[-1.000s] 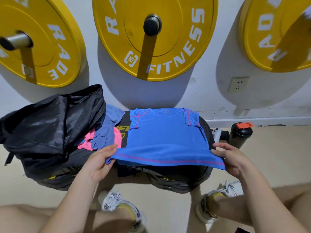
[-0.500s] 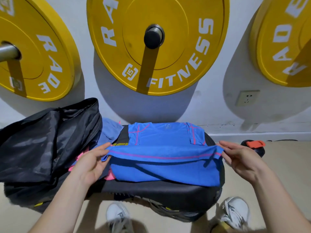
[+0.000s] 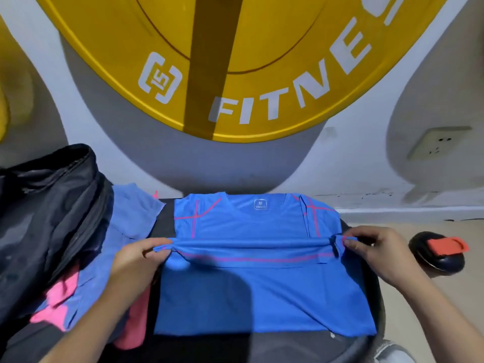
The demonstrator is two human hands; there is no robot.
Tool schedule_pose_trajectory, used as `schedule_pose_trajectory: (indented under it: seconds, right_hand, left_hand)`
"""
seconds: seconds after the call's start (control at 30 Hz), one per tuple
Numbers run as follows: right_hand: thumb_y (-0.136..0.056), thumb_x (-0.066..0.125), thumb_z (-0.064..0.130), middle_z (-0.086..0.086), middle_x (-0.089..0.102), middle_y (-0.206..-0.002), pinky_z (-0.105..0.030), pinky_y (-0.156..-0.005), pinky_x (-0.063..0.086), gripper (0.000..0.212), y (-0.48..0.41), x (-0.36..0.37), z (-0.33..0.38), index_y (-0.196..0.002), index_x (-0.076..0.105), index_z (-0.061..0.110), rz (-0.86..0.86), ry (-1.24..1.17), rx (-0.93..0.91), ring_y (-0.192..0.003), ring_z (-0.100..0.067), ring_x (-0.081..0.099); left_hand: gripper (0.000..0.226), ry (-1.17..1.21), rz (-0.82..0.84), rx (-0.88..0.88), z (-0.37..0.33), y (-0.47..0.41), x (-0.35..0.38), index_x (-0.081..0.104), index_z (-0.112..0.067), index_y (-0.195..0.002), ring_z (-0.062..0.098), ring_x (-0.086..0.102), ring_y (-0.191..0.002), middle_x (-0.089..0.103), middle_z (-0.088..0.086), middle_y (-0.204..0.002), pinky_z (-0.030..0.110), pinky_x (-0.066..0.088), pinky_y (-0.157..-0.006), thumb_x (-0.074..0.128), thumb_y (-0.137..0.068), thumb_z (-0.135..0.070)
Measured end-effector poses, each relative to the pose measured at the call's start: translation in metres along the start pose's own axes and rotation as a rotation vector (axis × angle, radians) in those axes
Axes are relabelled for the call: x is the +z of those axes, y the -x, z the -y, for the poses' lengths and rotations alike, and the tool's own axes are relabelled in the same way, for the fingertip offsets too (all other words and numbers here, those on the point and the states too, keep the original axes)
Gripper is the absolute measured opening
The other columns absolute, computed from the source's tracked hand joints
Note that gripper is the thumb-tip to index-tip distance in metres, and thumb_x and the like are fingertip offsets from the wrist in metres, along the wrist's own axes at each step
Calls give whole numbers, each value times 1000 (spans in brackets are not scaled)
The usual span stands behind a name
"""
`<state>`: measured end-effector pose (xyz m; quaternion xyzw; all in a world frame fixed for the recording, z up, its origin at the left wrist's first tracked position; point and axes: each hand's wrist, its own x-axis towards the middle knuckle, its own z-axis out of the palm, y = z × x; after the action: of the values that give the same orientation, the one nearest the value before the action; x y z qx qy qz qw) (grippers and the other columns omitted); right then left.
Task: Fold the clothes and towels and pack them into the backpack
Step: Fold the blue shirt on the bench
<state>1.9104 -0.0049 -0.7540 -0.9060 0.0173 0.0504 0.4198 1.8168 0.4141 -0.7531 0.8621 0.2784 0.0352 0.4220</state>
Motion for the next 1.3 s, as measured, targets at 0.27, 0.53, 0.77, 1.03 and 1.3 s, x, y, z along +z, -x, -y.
schedule_pose_trajectory:
  seconds: [0.27,0.53,0.77,1.03,1.3]
  right_hand:
    - [-90,64,22,8,62,-57,-19,-51,41,21,-58,-5,19,-72,66,13,-194,-494,162,-51,1,50]
    - [-92,59,26,-5,58,-64,-30,-64,38,27,-125,37,24,-69,64,13,-256,-199,207,-70,-25,55]
    - [-93,50,34,-16,67,-105,-38,-82,42,34,-88,29,13,-114,62,10,-155,175,234,-104,-36,57]
    - [-81,66,52,-7,62,-75,-33,-58,37,41,34,18,-1,-79,58,12,90,203,406,-76,-28,58]
    - [-83,70,30,-8,62,-67,-31,-55,38,29,77,19,-3,-65,61,9,73,262,356,-68,-25,59]
  left_hand:
    - [49,216,-143,66,-35,-53,4,41,-4,-57,14,29,-56,36,-2,-57,22,22,-47,60,-91,-32]
    - [53,235,-188,21,-60,-118,44,23,-22,-54,15,19,-51,17,-10,-46,33,14,-50,56,-94,-33]
    - [31,-88,-152,-52,-39,-78,40,56,-17,-114,26,58,-95,59,1,-78,34,41,-83,65,-86,-25]
    - [31,-342,-52,-114,26,43,39,49,-29,-92,26,61,-92,61,-2,-91,34,46,-72,68,-78,-48]
    - [48,-238,-110,-99,31,75,32,31,-14,-55,25,33,-53,32,3,-52,34,26,-52,71,-79,-25]
